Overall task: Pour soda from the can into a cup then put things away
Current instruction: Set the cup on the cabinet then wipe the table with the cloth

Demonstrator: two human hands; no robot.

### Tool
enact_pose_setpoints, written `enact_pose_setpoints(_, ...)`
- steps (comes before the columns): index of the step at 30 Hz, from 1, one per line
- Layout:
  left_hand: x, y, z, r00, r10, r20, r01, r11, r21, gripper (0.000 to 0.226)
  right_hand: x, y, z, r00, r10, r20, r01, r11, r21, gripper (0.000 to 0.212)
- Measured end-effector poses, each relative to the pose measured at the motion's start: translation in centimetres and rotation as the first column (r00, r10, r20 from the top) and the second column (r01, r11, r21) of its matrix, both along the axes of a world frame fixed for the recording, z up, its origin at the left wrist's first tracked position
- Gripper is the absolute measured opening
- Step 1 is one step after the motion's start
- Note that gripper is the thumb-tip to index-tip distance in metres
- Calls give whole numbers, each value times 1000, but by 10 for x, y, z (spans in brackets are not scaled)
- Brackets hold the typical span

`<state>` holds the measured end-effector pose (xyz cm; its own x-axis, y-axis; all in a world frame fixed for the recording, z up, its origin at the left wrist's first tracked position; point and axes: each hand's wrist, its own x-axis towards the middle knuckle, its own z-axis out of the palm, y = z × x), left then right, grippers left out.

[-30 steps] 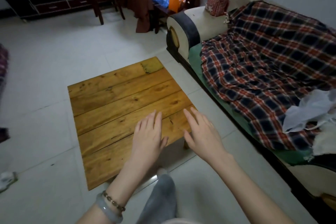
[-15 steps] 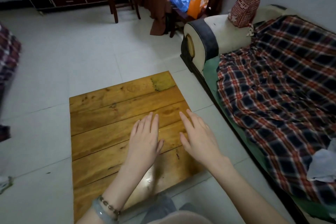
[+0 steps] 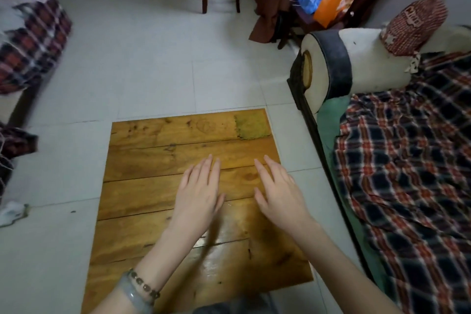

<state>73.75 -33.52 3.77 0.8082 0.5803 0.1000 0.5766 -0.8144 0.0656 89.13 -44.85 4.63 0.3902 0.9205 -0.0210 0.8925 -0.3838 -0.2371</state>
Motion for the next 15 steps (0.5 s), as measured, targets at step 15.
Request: enact_pose_setpoints(15,85,106,-118,965,92,-244,-118,989,-94,80,160,164,-144,988,130,-85,-133,991,-22,55)
